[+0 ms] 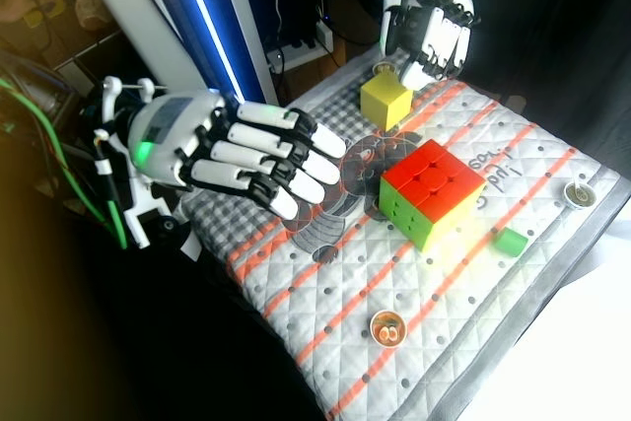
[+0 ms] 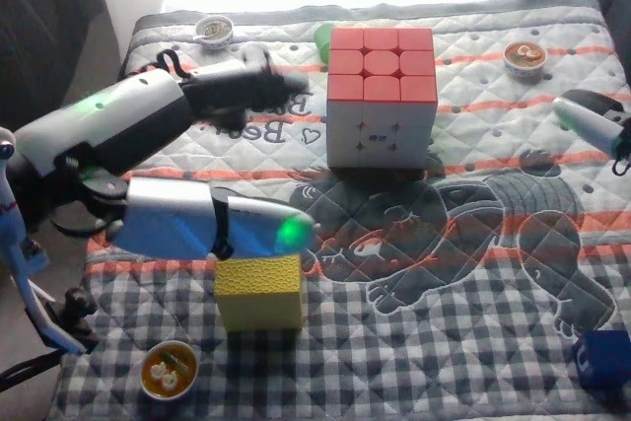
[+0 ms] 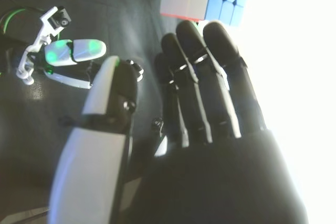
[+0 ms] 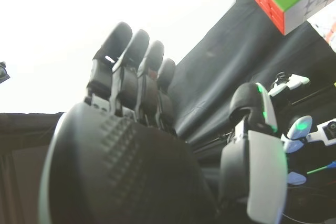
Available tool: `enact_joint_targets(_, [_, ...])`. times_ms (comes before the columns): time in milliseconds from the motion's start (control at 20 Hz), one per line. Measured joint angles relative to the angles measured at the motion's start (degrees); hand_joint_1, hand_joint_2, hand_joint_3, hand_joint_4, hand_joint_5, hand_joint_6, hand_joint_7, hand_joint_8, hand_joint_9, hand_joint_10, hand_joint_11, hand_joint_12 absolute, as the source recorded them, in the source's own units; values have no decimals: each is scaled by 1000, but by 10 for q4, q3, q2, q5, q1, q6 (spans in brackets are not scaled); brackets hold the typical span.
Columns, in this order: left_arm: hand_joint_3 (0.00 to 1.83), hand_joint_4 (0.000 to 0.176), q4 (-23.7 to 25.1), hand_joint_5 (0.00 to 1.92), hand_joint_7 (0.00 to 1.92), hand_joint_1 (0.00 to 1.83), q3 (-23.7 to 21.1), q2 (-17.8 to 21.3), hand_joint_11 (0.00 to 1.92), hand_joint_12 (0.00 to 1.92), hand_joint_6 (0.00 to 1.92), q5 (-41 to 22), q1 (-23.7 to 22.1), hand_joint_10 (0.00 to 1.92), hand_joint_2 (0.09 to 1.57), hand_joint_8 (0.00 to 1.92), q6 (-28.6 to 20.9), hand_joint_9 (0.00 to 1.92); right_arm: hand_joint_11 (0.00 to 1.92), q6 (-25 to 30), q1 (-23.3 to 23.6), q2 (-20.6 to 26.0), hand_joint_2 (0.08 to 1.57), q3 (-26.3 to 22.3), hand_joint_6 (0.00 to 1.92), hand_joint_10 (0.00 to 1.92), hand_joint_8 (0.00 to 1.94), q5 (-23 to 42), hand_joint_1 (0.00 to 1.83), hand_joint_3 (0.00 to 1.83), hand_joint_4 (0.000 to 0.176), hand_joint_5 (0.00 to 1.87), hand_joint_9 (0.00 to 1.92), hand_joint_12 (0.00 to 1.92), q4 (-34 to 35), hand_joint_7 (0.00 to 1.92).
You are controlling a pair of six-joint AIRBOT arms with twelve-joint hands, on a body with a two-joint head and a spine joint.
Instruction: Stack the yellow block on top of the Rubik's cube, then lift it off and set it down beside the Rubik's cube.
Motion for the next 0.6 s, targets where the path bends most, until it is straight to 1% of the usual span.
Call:
enact_joint_targets(50, [0,42,0,58,62,460,0,0,0,740,2,4,0,44,826,0,0,37,10,0,-2,0,1029,0,789,911,703,0,670,133,0,306,284,1540,0,416])
enact_joint_targets(100, [0,22,0,66,44,478,0,0,0,734,5,2,0,37,813,0,0,30,6,0,-2,0,1038,0,801,918,711,0,677,122,0,307,288,1561,2,421])
enact_joint_targets(150, [0,20,0,63,40,470,0,0,0,755,2,1,0,29,805,0,0,34,0,0,-2,0,1055,0,810,938,722,0,672,111,0,302,281,1581,2,409])
enact_joint_targets(200, [0,0,2,86,82,516,0,0,0,760,11,-1,0,42,792,16,0,72,1,0,-2,0,1064,0,828,957,744,1,666,97,0,302,277,1577,2,404])
enact_joint_targets(250, [0,12,4,126,134,560,0,0,0,867,19,-6,-1,53,774,23,0,115,0,0,-2,0,1062,0,830,963,751,1,669,89,0,302,284,1572,2,407])
enact_joint_targets(300, [0,38,8,162,146,608,0,0,0,959,22,-23,-6,48,772,16,1,123,7,0,-2,0,1061,0,819,959,755,1,667,79,0,309,288,1552,1,407])
enact_joint_targets(350, [0,28,10,264,201,608,0,0,0,1195,23,-35,-8,63,768,12,0,197,16,0,-2,0,1060,1,814,961,762,0,664,75,0,312,300,1553,2,420])
enact_joint_targets(400, [0,35,12,308,196,650,0,-2,0,1274,21,-53,-9,56,769,3,0,198,25,0,-2,-1,1069,1,789,946,752,1,662,70,0,319,306,1538,2,428])
enact_joint_targets(450, [0,38,12,324,182,690,1,-6,0,1265,15,-68,-10,43,777,0,0,179,17,0,-2,-1,1083,1,778,941,746,0,683,73,0,313,298,1532,2,421])
enact_joint_targets(500, [0,45,14,357,206,719,1,-7,0,1290,17,-90,-11,47,771,7,1,204,24,0,-2,-2,1087,1,780,946,750,1,684,72,0,324,309,1529,2,431])
enact_joint_targets(600, [0,50,16,353,225,688,2,-7,0,1276,7,-119,-11,49,759,8,3,222,4,0,-2,-2,1087,1,784,944,748,0,664,68,0,331,292,1527,2,422])
